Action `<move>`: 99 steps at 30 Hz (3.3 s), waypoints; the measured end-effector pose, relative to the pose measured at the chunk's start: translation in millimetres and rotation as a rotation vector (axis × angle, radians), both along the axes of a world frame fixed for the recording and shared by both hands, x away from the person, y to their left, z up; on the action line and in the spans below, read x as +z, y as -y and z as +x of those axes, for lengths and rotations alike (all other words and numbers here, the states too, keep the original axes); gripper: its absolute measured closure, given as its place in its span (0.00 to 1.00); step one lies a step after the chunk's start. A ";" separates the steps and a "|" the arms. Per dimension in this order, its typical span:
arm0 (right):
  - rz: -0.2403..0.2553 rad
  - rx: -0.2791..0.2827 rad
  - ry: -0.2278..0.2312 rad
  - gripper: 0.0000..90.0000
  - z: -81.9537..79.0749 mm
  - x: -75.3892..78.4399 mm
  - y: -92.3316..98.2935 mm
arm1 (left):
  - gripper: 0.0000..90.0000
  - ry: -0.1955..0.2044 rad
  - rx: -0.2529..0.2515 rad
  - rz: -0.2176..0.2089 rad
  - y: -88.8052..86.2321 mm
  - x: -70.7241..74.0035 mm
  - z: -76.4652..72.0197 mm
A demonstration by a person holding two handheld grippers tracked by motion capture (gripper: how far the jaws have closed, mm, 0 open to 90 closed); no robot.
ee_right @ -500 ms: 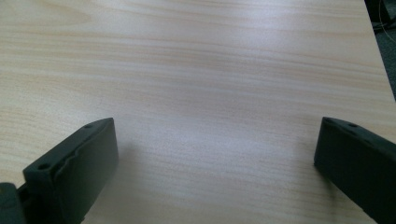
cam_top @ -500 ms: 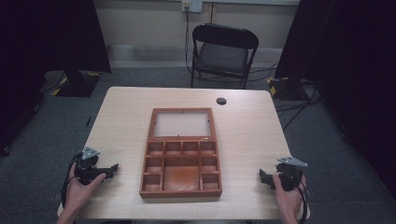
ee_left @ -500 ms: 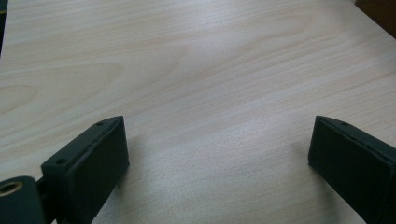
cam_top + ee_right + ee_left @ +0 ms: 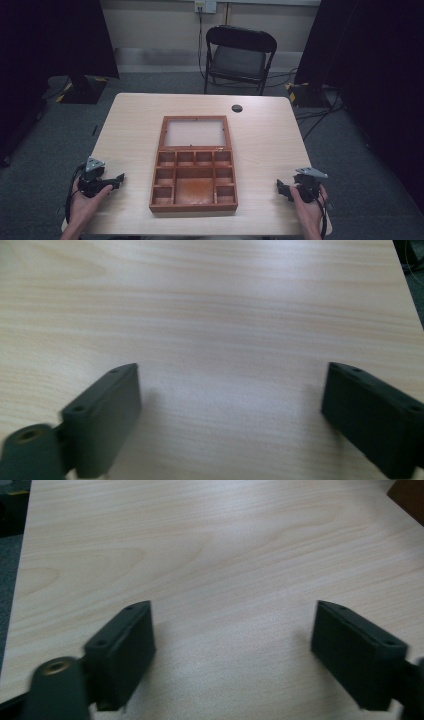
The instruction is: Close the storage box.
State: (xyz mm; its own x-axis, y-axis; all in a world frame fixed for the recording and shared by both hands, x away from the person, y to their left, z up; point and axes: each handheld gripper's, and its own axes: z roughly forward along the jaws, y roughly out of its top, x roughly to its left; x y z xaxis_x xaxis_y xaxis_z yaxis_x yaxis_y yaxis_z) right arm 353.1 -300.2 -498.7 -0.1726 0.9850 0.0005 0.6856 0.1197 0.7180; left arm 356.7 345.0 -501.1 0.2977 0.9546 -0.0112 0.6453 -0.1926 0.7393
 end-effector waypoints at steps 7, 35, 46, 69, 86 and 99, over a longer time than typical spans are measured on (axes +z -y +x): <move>0.044 0.040 -0.006 0.19 12.7 4.3 -8.0 | 0.24 -0.016 -0.009 0.007 5.1 2.4 4.2; 0.137 0.255 0.027 0.18 89.7 34.3 -89.6 | 0.29 0.012 -0.117 -0.116 59.4 48.0 65.8; 0.163 0.313 0.027 0.19 120.9 46.5 -127.6 | 0.28 0.052 -0.169 -0.070 106.0 68.9 105.3; 0.203 0.345 -0.008 0.17 173.7 24.1 -170.3 | 0.27 -0.075 -0.101 -0.176 100.1 34.2 146.7; 0.380 0.327 -0.098 0.12 186.8 10.1 -177.3 | 0.27 -0.108 -0.126 -0.170 115.3 33.5 151.0; 0.427 0.328 -0.121 0.23 189.6 11.7 -172.6 | 0.31 -0.120 -0.155 -0.242 112.2 28.3 153.6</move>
State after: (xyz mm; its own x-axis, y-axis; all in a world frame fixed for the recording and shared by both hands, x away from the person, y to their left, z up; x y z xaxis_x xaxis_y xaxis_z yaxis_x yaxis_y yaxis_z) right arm 542.7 -127.6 -487.1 -0.4444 0.7872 0.4276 0.7422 0.0564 0.6678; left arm 510.3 232.8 -472.8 0.4228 0.8630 -0.2765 0.7070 -0.1232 0.6964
